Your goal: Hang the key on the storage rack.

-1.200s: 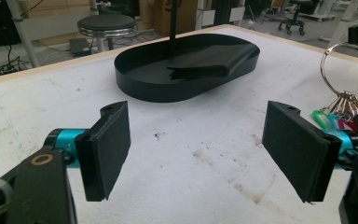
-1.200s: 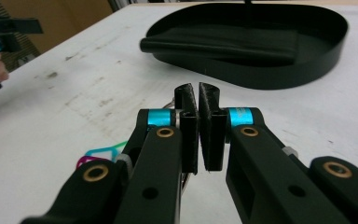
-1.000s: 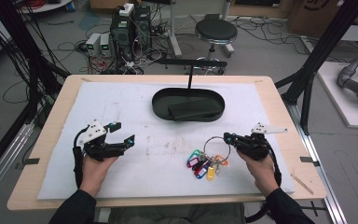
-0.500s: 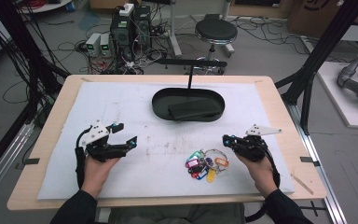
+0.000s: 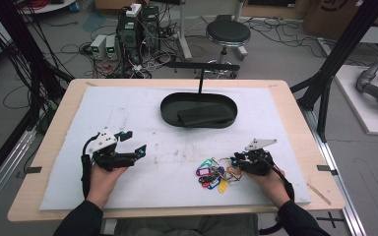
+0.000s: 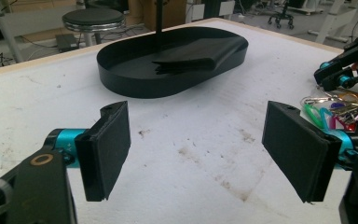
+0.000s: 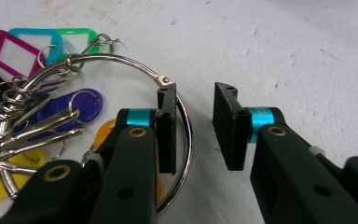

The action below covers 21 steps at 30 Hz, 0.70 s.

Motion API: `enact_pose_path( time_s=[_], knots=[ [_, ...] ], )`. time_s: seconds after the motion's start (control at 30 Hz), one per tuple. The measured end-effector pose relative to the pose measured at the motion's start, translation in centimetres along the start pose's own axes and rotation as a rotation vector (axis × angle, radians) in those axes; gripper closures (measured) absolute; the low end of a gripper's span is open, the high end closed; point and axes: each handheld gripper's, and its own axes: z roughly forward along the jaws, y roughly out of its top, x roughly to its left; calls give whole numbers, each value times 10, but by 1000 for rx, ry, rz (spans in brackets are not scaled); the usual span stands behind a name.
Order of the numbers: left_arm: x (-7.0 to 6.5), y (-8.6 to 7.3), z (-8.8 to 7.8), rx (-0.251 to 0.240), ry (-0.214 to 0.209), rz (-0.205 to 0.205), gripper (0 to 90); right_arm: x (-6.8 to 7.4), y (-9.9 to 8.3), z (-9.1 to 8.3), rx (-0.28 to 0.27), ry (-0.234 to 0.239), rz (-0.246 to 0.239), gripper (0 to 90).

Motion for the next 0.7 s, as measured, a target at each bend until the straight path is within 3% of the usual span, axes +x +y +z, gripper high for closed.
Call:
enact_pose_path(
  time_s=[0.07,0.13,0.2,0.27,0.43,0.53,0.7],
  knots=[
    [0,0,0,0,0,-1,237,1,0,0,6,10,-26,850],
    [0,0,0,2,1,-1,237,3,1,0,10,-4,-65,877],
    [-1,0,-1,0,1,0,237,-2,2,0,15,20,-26,882],
    [-1,0,-1,-2,0,3,237,-7,3,-3,-8,-29,-18,883],
    [-2,-1,-2,0,4,0,236,-25,6,-24,-135,-94,79,884],
    [-1,-2,-4,0,9,2,237,-32,6,-34,-198,-129,99,884],
    [-1,-2,-7,-2,15,1,236,-30,9,-43,-265,-109,128,884]
  ],
)
